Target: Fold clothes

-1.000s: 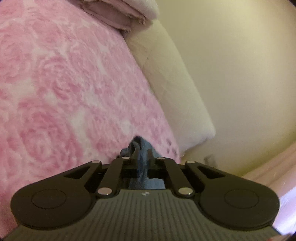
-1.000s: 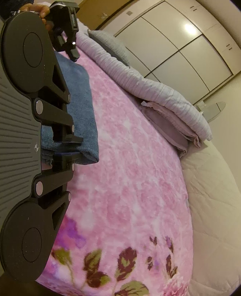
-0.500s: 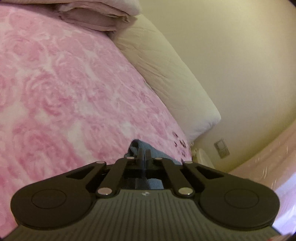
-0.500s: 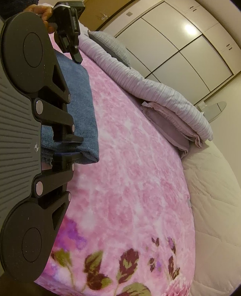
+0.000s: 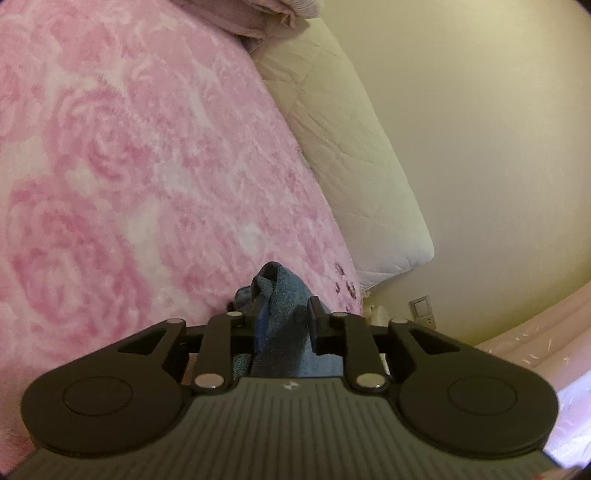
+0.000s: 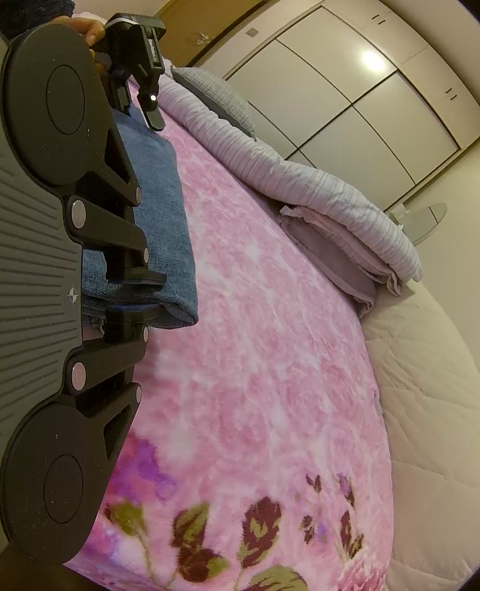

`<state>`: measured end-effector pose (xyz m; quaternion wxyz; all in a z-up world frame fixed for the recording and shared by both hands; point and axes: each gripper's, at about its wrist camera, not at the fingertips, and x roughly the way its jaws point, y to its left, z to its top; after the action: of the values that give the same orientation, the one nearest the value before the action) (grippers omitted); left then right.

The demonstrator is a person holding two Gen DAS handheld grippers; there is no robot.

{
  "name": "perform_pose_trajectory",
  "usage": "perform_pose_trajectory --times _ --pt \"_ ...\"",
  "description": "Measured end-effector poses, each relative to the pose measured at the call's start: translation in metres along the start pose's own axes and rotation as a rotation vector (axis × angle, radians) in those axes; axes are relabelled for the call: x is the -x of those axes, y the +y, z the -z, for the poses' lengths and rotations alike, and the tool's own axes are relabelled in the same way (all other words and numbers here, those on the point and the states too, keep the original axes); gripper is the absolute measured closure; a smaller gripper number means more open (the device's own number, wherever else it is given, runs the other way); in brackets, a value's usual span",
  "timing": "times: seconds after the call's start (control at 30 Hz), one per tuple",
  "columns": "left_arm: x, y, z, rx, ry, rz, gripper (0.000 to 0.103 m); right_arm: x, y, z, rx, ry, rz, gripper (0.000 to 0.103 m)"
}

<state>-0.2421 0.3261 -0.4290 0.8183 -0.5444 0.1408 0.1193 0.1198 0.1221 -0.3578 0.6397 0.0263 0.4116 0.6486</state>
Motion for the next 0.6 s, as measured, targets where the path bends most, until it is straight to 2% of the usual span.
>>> perform_pose_trajectory --times 0.03,0.07,0.1,0.33,0.4,0.5,0.57,0.6 --pt "-0.001 0.000 0.000 -0.008 0.000 -0.007 0.089 0.000 0.000 0.000 0.000 0.000 -0.001 0.095" --pt "-0.001 0.000 0.000 -0.022 -0.001 -0.011 0.098 0.000 -0.001 0.001 -0.002 -0.001 -0.001 0.095" --pt "0.000 -0.002 0.000 -0.046 -0.004 -0.009 0.102 0.000 -0.001 0.001 -0.003 -0.001 -0.001 0.095" --pt "0.010 -0.028 -0.004 -0.254 -0.009 -0.008 0.103 -0.002 -0.002 -0.001 0.006 0.011 0.000 0.095" --pt "0.012 -0.028 -0.005 -0.258 0.006 0.020 0.103 -0.002 0.000 -0.001 0.018 0.015 0.004 0.095" --pt "0.013 -0.023 -0.005 -0.197 0.023 0.102 0.103 -0.004 0.000 0.000 0.029 0.017 0.009 0.095" --pt "0.012 -0.023 -0.008 -0.216 0.033 0.100 0.103 -0.005 -0.001 0.001 0.030 0.019 0.011 0.095" --pt "0.009 -0.023 -0.009 -0.266 0.042 0.053 0.103 -0.005 -0.001 0.001 0.030 0.020 0.012 0.095"
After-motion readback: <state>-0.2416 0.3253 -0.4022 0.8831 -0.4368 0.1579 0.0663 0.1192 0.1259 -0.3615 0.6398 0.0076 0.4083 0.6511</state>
